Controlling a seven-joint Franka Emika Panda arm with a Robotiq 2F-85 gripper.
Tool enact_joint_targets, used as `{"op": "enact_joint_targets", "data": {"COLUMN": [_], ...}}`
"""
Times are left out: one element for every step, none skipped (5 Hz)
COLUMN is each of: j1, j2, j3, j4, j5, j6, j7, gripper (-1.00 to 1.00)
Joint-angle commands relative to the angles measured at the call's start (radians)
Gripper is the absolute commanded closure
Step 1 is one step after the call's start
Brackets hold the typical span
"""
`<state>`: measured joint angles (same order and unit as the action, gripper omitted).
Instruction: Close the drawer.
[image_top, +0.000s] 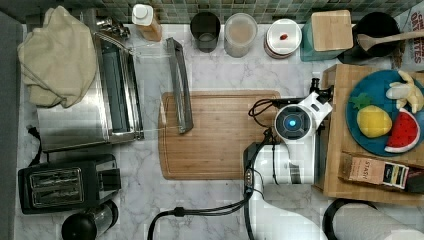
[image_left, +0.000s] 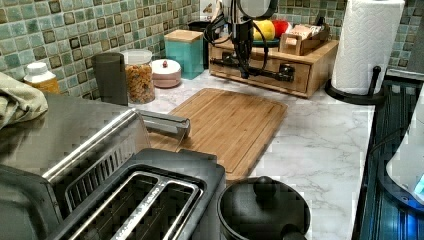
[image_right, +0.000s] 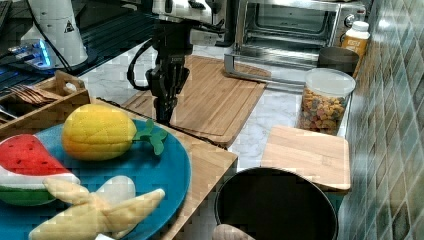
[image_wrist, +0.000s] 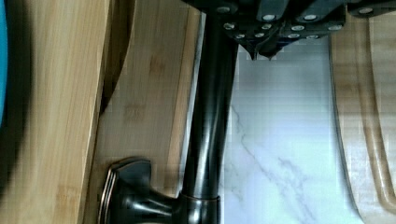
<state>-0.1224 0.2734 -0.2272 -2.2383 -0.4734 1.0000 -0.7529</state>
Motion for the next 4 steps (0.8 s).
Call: {"op": "enact_joint_targets", "data": {"j1": [-0.155, -0.151, -0.152, -0.152], "j2": [-0.017, -0.016, -0.016, -0.016], "j3": [-0.134, -0.138, -0.137, -0.137], "j4": [0.062, 0.063, 0.062, 0.062], "j5": [0.060, 0.062, 0.061, 0.062], "j6": [-0.053, -0.053, -0.053, -0.053], "j7": [-0.119, -0.119, -0.120, -0.120], "gripper": [1.00, 1.00, 1.00, 1.00]}}
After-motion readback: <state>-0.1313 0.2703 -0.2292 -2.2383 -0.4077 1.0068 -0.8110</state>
